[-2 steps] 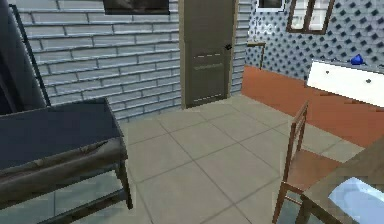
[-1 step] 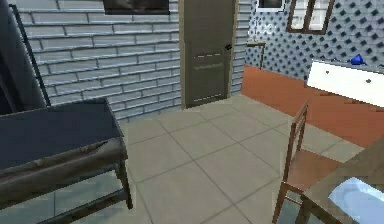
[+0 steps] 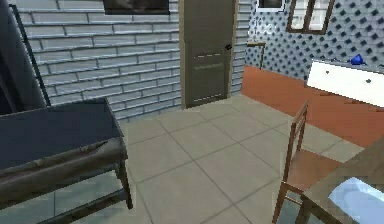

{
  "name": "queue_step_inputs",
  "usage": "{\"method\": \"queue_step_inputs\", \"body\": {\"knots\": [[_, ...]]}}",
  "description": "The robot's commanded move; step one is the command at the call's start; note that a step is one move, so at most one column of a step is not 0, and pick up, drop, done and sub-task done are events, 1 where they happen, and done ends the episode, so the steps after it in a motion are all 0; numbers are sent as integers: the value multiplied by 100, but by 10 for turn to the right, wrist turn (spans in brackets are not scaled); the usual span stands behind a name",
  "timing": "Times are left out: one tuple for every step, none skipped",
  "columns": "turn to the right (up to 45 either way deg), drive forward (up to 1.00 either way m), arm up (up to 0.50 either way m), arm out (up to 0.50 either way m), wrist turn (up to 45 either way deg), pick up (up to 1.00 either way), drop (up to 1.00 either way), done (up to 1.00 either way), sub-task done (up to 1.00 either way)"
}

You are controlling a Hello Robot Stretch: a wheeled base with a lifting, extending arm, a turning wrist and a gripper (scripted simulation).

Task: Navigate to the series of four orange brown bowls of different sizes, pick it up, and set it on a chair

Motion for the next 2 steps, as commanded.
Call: {"method": "queue_step_inputs", "body": {"knots": [[0,0,0,-8,0,0,0,0,0],[0,0,0,0,0,0,0,100,0]]}}
